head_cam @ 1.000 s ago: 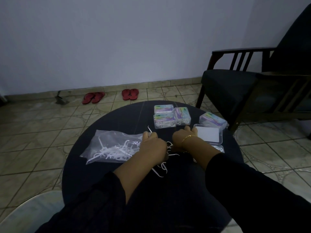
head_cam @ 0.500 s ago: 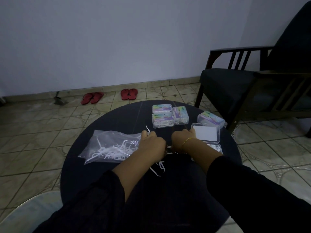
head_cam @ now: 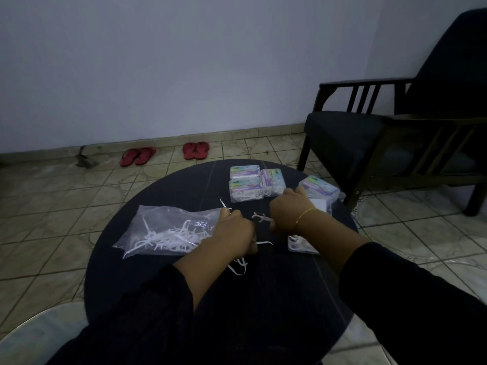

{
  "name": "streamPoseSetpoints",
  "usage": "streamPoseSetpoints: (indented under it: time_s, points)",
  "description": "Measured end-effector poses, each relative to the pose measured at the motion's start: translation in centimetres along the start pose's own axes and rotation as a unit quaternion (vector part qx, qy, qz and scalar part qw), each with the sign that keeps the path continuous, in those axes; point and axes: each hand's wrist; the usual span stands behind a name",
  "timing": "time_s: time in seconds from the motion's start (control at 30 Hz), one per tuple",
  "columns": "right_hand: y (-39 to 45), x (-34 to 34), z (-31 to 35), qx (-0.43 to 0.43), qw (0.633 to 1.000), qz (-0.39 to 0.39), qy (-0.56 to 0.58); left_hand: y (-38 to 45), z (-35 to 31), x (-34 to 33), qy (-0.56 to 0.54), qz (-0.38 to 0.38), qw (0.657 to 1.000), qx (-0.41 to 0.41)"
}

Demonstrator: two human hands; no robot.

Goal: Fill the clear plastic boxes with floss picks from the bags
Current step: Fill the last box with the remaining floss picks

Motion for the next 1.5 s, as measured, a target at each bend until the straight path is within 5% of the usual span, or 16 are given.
streamPoseSetpoints:
  time_s: [0.33,0.67,0.97,1.27,1.5]
  points:
    - [-4.2,-2.6,-5.8,-0.084,0.994,0.052,0.039,1.0,-0.7,0.0,-0.034,0.032,0.999,0.016]
    - [-6.3,-4.7,-7.3,-0.15,0.972,-0.079,0.165,1.4,-1.8,-0.3,0.02,-0.01,1.0,0.016]
    - [-7.6,-5.4,-8.1,-0.178,0.949,-0.122,0.231,2.3,-3.2,4.1,-0.046,-0.11,0.993,-0.024]
    - [-8.4,-6.2,-8.5,-0.209,0.92,-0.12,0.307,4.2,-8.8,4.8,-0.105,-0.047,0.986,-0.121]
    - [-8.9,-7.7,-8.0,-0.237,0.903,-0.134,0.332,3.6,-7.5,1.9,-0.195,-0.091,0.976,-0.045]
Point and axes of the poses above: each hand's wrist, its own y-axis towards the middle knuckle, its own x-axis out of the back of the hand, z = x × y, and after that the axes turned 5 degrees about -z, right-handed
